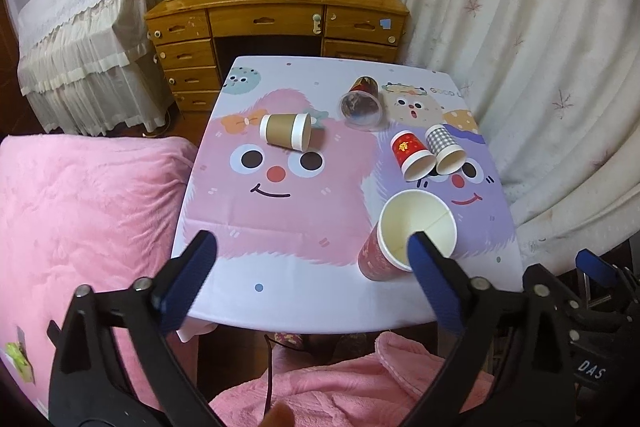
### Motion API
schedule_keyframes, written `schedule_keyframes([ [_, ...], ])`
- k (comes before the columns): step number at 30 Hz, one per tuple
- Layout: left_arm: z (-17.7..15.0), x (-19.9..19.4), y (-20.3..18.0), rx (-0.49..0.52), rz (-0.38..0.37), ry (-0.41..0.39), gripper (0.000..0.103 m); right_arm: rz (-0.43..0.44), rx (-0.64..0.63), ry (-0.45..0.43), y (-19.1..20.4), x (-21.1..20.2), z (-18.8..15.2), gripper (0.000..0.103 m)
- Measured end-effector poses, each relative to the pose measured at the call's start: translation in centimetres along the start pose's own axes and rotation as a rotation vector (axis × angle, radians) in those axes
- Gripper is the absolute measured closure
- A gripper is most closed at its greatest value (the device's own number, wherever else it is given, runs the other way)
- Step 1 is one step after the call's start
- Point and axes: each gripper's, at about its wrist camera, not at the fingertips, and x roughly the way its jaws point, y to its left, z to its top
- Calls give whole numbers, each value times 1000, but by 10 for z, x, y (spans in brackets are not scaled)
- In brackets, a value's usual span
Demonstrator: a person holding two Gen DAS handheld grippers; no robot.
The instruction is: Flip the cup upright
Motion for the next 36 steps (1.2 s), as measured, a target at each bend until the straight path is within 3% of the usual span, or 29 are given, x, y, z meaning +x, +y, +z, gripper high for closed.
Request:
schedule_keyframes([
  [11,3,10,13,4,-11,17,1,4,62,-29,1,10,7,1],
  [23,10,13,18,32,-39,-2,1,30,55,14,16,30,11,1],
  [36,21,13,9,63,-57,-14,1,5,106,44,1,39,10,1],
])
